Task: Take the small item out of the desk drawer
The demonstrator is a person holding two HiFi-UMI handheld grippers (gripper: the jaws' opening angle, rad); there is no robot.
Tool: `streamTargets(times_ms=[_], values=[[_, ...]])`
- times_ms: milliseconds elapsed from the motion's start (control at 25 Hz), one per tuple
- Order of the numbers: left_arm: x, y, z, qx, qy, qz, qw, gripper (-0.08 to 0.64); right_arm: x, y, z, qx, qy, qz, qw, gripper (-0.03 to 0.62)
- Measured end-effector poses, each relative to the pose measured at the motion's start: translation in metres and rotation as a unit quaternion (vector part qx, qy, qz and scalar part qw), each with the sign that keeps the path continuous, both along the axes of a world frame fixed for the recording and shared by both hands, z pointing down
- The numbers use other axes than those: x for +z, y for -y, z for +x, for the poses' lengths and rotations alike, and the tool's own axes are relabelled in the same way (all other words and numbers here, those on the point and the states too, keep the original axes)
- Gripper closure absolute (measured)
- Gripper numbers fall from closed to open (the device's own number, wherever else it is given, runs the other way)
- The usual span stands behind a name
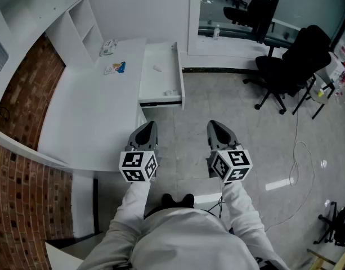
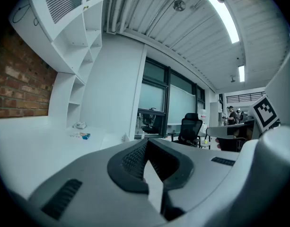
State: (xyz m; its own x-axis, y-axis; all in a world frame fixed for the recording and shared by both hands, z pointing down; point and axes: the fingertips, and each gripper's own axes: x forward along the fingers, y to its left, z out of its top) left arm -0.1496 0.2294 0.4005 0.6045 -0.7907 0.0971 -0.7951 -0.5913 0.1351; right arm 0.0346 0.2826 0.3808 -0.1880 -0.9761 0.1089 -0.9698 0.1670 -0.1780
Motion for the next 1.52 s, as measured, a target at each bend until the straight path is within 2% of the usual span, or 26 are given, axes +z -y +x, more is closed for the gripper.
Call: streamTargets(times_ms=[880,1240,1520], values=[[-0.030,0.014,0.018,-0.047,0.007,0.039,0.9981,0.533,0.008,-0.012,0.037,-0.007,0.027,-0.010,1.000,0.565],[-0.032,0.064,0.024,-0.058,0.012,0.045,0.9972,0.421,0.015,0.024,0.053,0.006,0.034,-0.015,0.999,0.565],[-0.023,0.133,0.030,-0.066,0.011,0.037,0.9970,0.387,0.020,0.084,0.065,0.006,0.025,-0.022,0.999,0.565]])
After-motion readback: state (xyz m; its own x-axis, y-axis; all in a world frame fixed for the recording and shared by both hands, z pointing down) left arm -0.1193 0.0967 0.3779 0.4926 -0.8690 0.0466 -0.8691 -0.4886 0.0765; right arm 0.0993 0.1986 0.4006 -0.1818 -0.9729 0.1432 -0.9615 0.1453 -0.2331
